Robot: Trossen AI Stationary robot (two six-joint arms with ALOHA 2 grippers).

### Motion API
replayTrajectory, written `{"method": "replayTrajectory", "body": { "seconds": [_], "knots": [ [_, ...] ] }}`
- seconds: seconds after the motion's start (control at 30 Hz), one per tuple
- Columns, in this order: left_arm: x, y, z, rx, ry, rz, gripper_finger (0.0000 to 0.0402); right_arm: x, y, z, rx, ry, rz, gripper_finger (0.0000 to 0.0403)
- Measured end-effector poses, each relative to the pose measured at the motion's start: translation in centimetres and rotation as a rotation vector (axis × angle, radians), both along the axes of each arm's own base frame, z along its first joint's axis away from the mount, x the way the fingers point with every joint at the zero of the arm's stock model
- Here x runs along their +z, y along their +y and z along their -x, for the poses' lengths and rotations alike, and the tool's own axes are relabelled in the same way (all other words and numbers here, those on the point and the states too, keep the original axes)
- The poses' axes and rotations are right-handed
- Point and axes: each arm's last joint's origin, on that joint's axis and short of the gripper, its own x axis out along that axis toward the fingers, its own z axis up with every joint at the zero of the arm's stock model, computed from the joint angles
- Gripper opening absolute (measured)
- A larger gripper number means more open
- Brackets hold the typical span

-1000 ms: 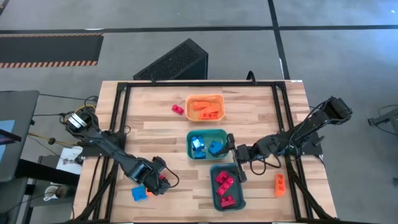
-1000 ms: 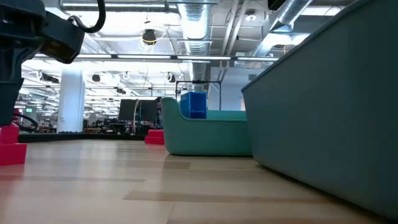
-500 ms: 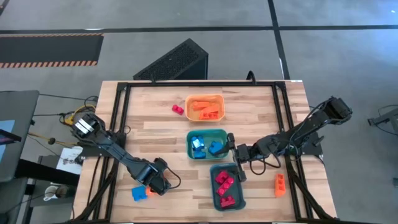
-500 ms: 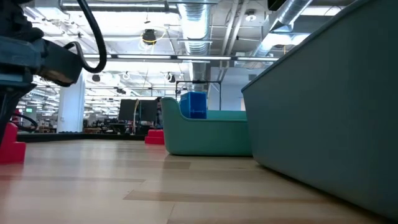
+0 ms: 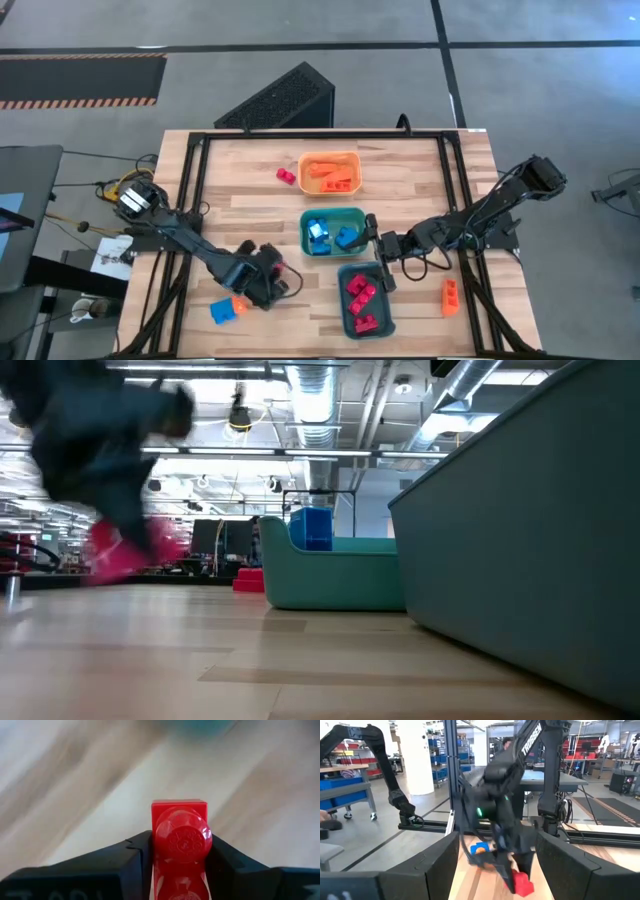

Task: Sort & place blocks by color
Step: Put the red game piece into the blue bin

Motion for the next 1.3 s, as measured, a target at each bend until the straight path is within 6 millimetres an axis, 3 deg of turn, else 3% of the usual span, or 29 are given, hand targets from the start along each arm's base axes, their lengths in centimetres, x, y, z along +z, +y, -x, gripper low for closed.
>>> {"method": "replayTrajectory", "body": {
  "seconds": [0.27,0.43,0.53,0.7,0.9,1.3],
  "knots": [
    [3.3,-1.4,-2.6,-0.241,-0.508,-0.143,0.0099,-0.1,0.0,0.0,0.001,0.008,-0.008,0.0281],
    [3.7,-1.1,-3.4,-0.416,-0.806,-0.117,0.0099,-1.1,0.2,-0.5,0.002,0.037,-0.018,0.0281],
    [3.3,-0.1,-2.9,-0.447,-0.941,-0.116,0.0099,-1.8,0.2,-1.1,-0.008,0.043,-0.033,0.0281],
    [2.8,1.7,-2.2,-0.39,-1.053,-0.165,0.0099,-2.6,-0.2,-2.2,-0.029,0.027,-0.09,0.0281],
    [3.0,2.8,-2.7,-0.388,-1.059,-0.222,0.0099,-4.1,-1.0,-3.5,-0.06,0.022,-0.188,0.0281],
    [3.1,3.9,-3.2,-0.377,-1.058,-0.246,0.0099,-3.8,-0.9,-5.7,-0.044,-0.016,-0.253,0.0303]
  ]
}}
